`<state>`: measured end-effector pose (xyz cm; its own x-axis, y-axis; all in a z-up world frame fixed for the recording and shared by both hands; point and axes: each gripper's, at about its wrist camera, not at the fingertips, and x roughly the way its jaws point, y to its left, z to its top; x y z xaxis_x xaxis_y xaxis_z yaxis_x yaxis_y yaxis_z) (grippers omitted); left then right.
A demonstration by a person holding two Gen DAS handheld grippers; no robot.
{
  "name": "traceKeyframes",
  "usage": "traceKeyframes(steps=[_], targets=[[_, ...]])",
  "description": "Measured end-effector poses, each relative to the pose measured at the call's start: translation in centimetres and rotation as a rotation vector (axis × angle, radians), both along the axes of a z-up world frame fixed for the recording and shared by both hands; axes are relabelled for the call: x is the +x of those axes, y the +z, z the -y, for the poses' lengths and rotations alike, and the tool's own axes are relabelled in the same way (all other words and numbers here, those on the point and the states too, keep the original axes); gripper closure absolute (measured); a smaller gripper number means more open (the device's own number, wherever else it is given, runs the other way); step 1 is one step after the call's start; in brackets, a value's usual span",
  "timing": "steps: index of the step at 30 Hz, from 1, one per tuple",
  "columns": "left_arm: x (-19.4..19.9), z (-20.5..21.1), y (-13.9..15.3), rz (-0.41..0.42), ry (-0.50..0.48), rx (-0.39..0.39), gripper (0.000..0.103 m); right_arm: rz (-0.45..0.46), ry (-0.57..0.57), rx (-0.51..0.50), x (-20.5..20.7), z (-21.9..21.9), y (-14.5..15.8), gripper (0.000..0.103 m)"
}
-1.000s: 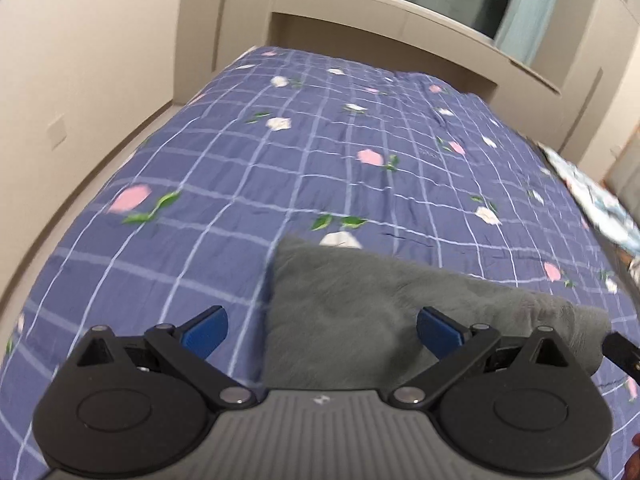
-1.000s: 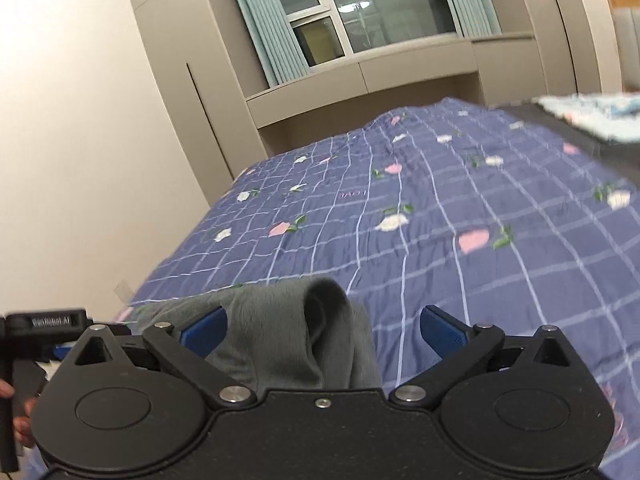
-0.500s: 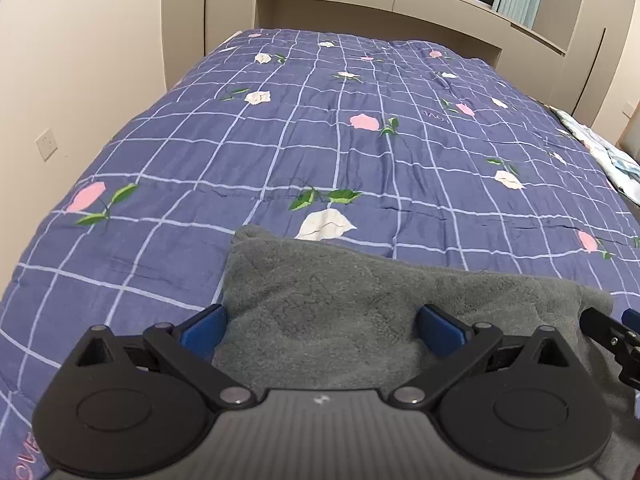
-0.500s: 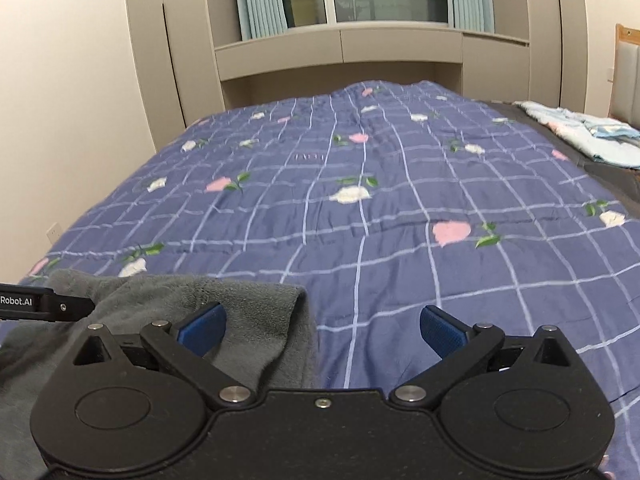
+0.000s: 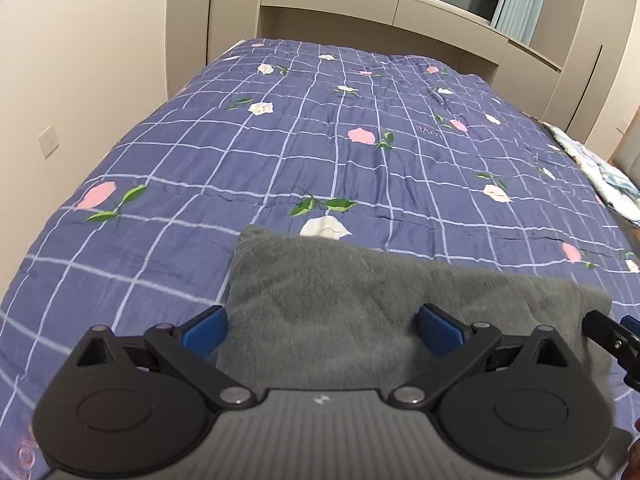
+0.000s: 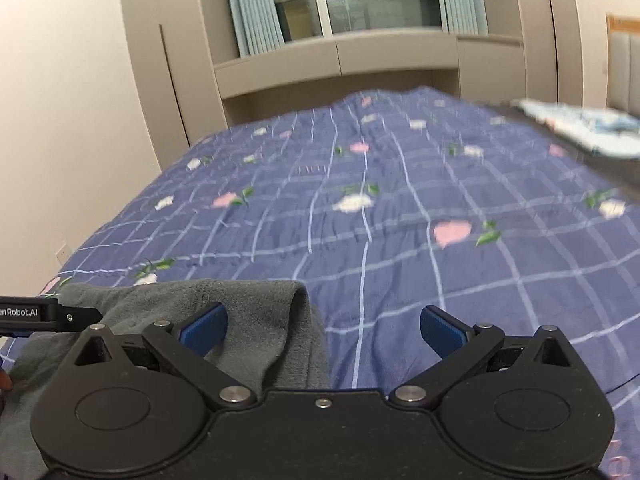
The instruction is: Fold towel
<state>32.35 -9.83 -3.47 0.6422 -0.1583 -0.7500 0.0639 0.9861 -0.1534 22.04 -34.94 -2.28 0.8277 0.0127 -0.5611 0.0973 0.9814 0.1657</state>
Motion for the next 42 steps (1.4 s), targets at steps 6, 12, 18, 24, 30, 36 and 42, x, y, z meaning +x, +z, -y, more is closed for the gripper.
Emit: traceKeyframes(steps=[6,12,18,24,30,36,42], targets=[[-3.5,0.4,-0.3,0.015,-0.062,0.06,0.001,-0.036,0.046,-0.051,-3.1,-1.8,1.1,0.001],[-5.3,0.7,-1.1,0.04,-0.087,0.109,0.0,-0.102,0.046,-0.116,-5.2,-3.1,-1.1,0.001],[-6.2,-0.7,0.2,-0.023,-0.058,0.035,0.001,-0.086,0.026,-0.13,-5.8,-3.3,-0.8,0.001],[-9.0,-2.8,-0.3,-0.053,-0.035,-0.036,0.0,-0.061,0.057,-0.12,-7.9,-4.2,0.4,0.001],[-9.7,-3.3,-0.5,-0.067,-0.037,-0.044,0.0,-0.11,0.05,-0.096,-8.3,-4.6,-0.7,0.001],[-9.6,-3.3,-0.2,-0.071,-0.03,-0.054,0.0,-0.02,0.067,-0.077,-7.5,-4.1,2.0,0.001],[-9.4,-3.4,-0.6,-0.083,-0.028,-0.065,0.0,0.015,0.07,-0.074,-4.3,-3.9,3.8,0.0]])
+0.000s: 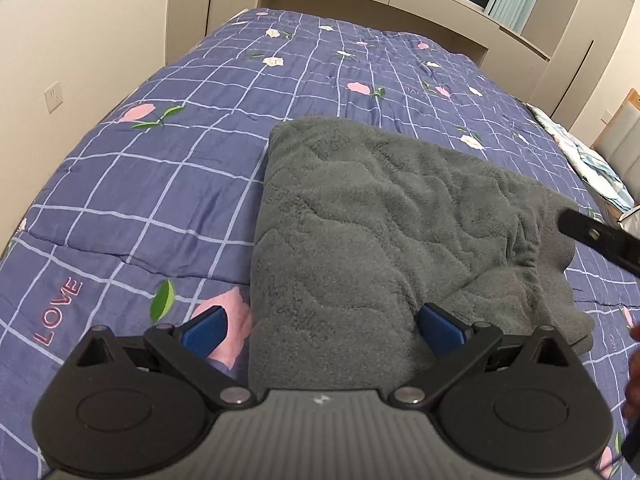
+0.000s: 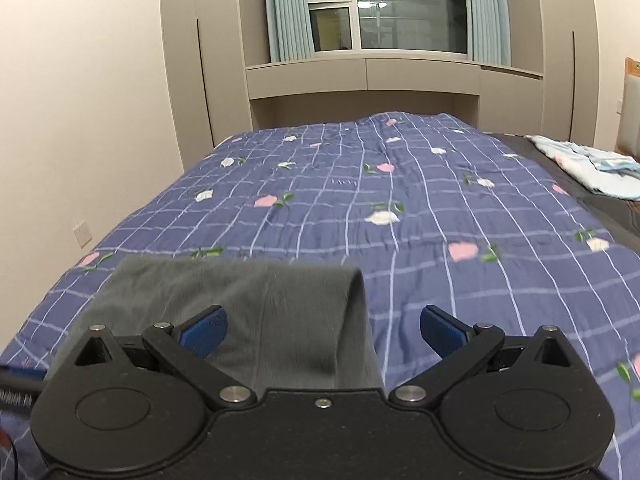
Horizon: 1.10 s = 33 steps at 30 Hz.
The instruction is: Fold towel
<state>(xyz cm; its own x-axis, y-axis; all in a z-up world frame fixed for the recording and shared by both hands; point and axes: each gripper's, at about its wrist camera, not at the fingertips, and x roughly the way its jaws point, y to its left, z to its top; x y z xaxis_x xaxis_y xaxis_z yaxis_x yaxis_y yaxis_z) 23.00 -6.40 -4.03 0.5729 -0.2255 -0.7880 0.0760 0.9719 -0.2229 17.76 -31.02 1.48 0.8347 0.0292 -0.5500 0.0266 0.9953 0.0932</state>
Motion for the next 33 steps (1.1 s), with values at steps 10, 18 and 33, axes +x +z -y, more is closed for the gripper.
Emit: traceKeyframes(steps=[10,18,33], targets=[[0.2,0.0,-0.5,-0.007,-0.002,-0.016,0.0,-0.133,-0.03,0.013,4.7,1.0,-4.7,0.0],[-0.1,-0.2,-0.1,0.01,-0.002,-0.023,0.0,-0.135,-0.026,0.138,3.6,2.5,-5.4,0.0],[0.6,-5.8,0.9,-0.006,-0.01,-0.129,0.0,-0.151,0.175,0.401,-0.6,7.0,-5.9,0.0]])
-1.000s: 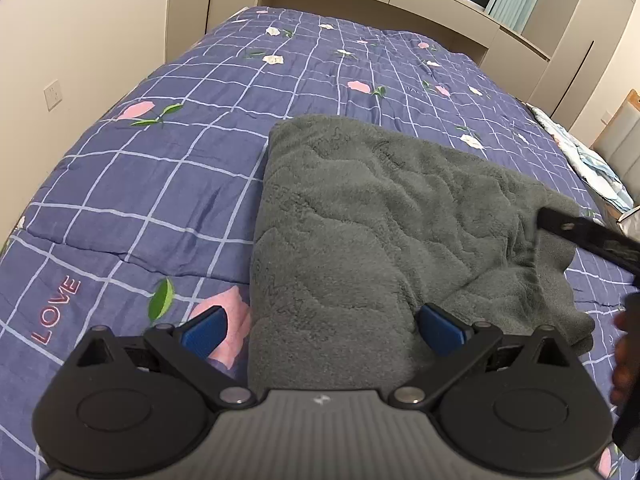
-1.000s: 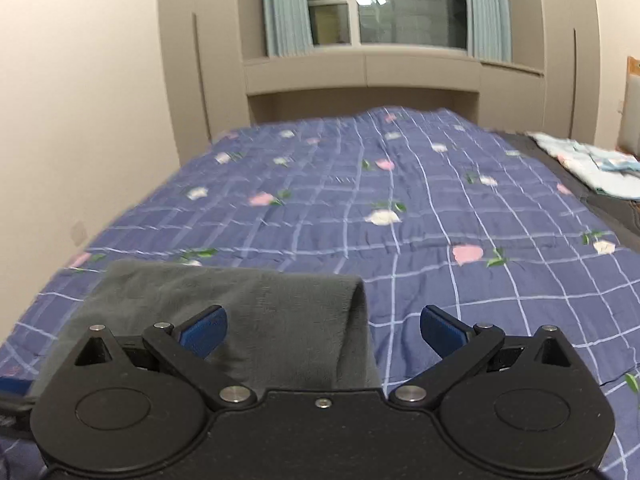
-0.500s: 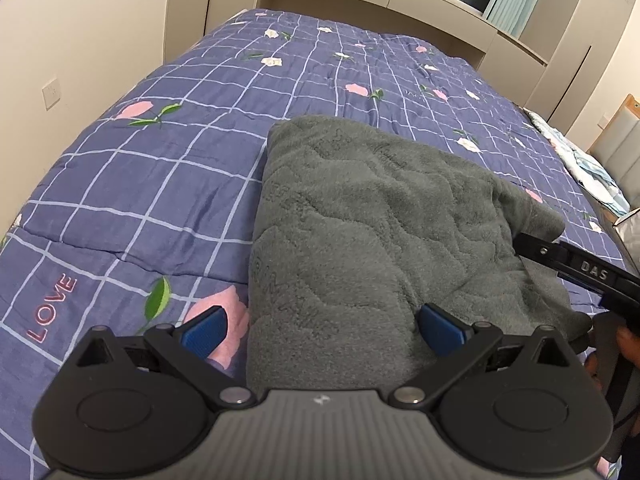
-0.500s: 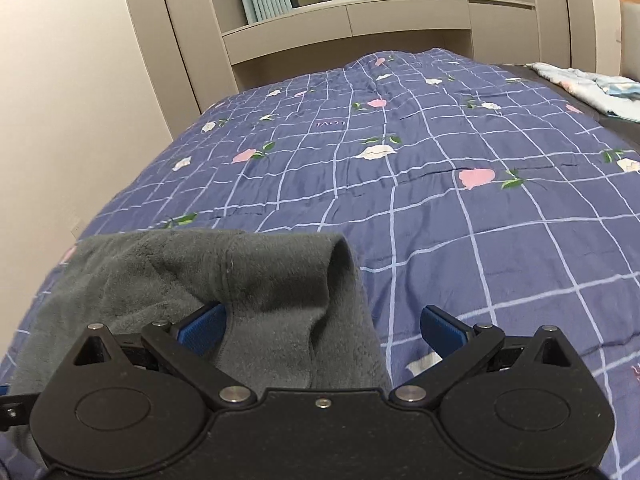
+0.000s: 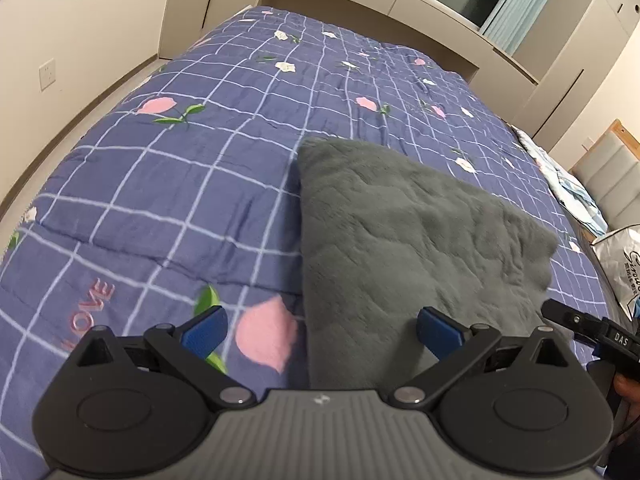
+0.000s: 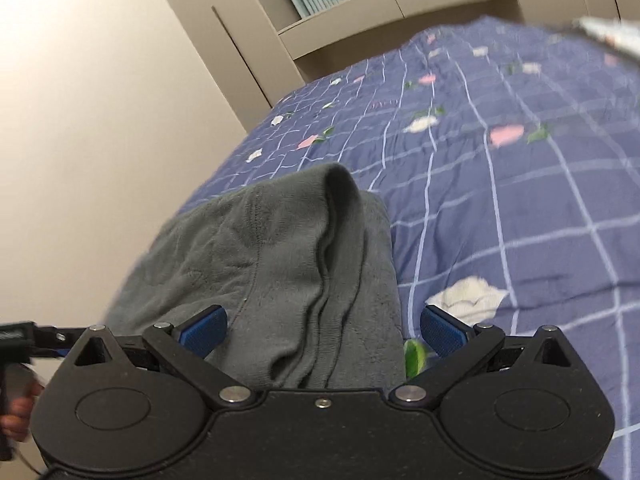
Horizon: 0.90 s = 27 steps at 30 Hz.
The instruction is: Fold towel
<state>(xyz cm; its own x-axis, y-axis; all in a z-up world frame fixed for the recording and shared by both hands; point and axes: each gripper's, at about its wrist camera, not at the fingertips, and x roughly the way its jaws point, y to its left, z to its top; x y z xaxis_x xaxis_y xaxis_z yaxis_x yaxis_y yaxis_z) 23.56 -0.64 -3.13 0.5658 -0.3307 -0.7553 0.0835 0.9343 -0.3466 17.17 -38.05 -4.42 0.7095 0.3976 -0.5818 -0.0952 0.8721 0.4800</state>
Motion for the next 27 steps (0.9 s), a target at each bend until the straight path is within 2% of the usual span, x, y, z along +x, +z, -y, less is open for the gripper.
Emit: traceKeyframes(steps=[3,9,20,27], targets=[[1.5,0.2,0.0,0.0,-0.019,-0.007,0.0,-0.016,0.023,0.035,1.0,0.7,-0.5,0.0],[4.7,1.5,-0.7,-0.029,-0.128,0.027,0.0,-0.045,0.126,0.073,3.8,1.2,-1.2,0.0],[7.2,2.2,-3.0,-0.068,-0.23,-0.087,0.0,-0.095,0.31,0.191,7.2,1.8,-2.6,0.0],[8.1,3.3,-3.8,-0.082,-0.247,-0.118,0.0,-0.115,0.38,0.196,8.3,1.0,-2.4,0.0]])
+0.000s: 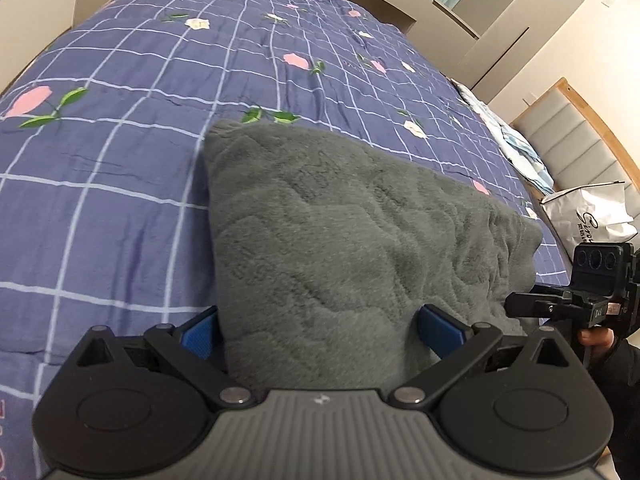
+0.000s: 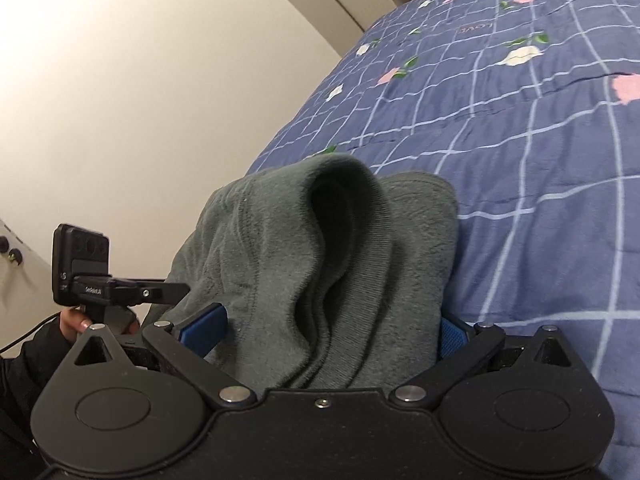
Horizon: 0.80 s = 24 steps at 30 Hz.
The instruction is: Fold towel
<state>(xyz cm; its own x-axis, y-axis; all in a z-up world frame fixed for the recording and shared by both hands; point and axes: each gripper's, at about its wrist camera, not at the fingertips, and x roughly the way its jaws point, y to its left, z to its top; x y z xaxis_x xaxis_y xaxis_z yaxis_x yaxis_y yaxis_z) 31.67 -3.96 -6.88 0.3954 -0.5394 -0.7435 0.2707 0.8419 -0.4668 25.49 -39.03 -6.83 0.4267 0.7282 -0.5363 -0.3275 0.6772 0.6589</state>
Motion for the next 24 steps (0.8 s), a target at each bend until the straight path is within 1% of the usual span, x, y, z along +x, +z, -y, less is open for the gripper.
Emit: traceKeyframes(steps=[4,9,12,16,18,19,21,24], targets=[[0.3,0.5,-0.1,-0.014,0.004,0.008,0.0,-0.002,0.002,-0.006,0.2,-0.5,-0.2,0.0],[0.7,0.1,-0.7,-0.049,-0.001,-0.019,0.0,-0.002,0.008,-0.039,0.5,-1.2,-0.3,0.0],[1.0,0.1,-1.0,-0.064,-0.004,-0.026,0.0,0.0,-0.003,-0.024,0.4,-1.2,-0.5,0.0],[0.9,0.2,-1.1,-0.055,-0.002,-0.023,0.0,0.0,-0.013,-0.032,0.2,-1.2,-0.5,0.0],[0.7,0.5,-0.8,-0.056,0.006,-0.012,0.0,0.0,-0.038,-0.036,0.0,-1.4,-0.3,0.0],[0.6,0.6,-0.7,-0.055,0.007,-0.005,0.001,-0.001,-0.05,-0.037,-0.2,-1.5,-0.2,0.0],[0.4,0.9,-0.1,-0.052,0.015,0.007,0.008,-0.001,-0.06,-0.039,-0.3,-1.9,0.2,0.004],[0.3,0.7,0.7,-0.053,0.027,0.007,0.015,0.008,-0.078,-0.04,-0.8,-2.0,0.8,0.013]])
